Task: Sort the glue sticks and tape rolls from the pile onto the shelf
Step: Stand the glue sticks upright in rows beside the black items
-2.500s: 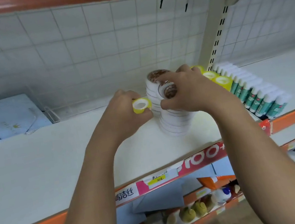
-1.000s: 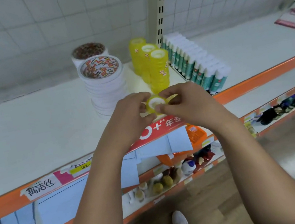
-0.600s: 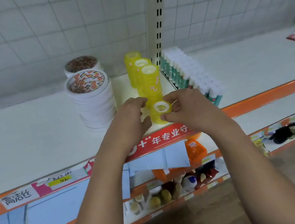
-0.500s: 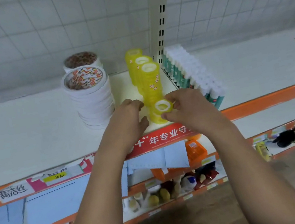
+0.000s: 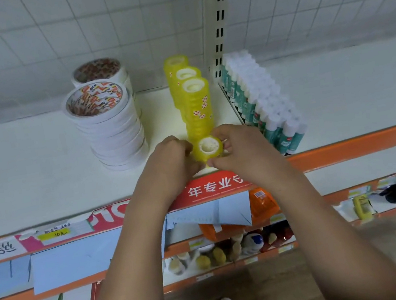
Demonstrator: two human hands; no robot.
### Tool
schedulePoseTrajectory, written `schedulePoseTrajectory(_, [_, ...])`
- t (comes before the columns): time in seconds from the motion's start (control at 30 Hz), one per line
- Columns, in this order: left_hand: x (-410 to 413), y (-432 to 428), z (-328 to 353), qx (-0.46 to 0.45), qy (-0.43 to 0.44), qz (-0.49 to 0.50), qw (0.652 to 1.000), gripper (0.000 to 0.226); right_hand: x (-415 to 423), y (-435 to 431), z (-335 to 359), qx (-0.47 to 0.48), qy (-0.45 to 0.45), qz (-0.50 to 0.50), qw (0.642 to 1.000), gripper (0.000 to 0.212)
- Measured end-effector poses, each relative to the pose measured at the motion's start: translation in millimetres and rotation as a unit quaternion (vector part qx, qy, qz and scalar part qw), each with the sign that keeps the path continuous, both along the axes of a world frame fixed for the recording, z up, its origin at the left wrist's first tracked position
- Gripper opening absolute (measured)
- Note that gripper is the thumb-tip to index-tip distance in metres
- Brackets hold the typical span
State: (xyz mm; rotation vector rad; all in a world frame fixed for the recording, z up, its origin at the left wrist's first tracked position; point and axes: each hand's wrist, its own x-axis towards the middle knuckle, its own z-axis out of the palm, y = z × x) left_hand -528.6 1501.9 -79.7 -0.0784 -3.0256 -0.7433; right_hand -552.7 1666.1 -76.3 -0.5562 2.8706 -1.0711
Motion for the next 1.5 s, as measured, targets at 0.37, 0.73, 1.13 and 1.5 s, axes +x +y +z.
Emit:
schedulePoseTrajectory(0.37, [2.0,-2.2,-1.4,0.003,-0.003,0.01,1.0,0.03,5.7,5.2,3.2,0.023,-0.011,0.014,1.0,0.063])
schedulePoseTrajectory(0.73, [77.1,-76.7,24.7,0.029,0.057,0.09,0.994,0.016,52.3,-83.5,48.2,0.016,0.063,0.14,0.988,0.02])
schedulePoseTrajectory(1.13, [191.1,-288.6,24.8,-0.033,0.061,0.303,0.95,0.018,101.4,-326.4,34.4,0.039,0.063,0.304,0.95,0.021])
schedulePoseTrajectory(1.5, [223.6,-527.6,18.7,-0.053,0.055,0.334,0.94,0.021,131.0,-577.8,17.2,0.034,0.05,0.314,0.947,0.023])
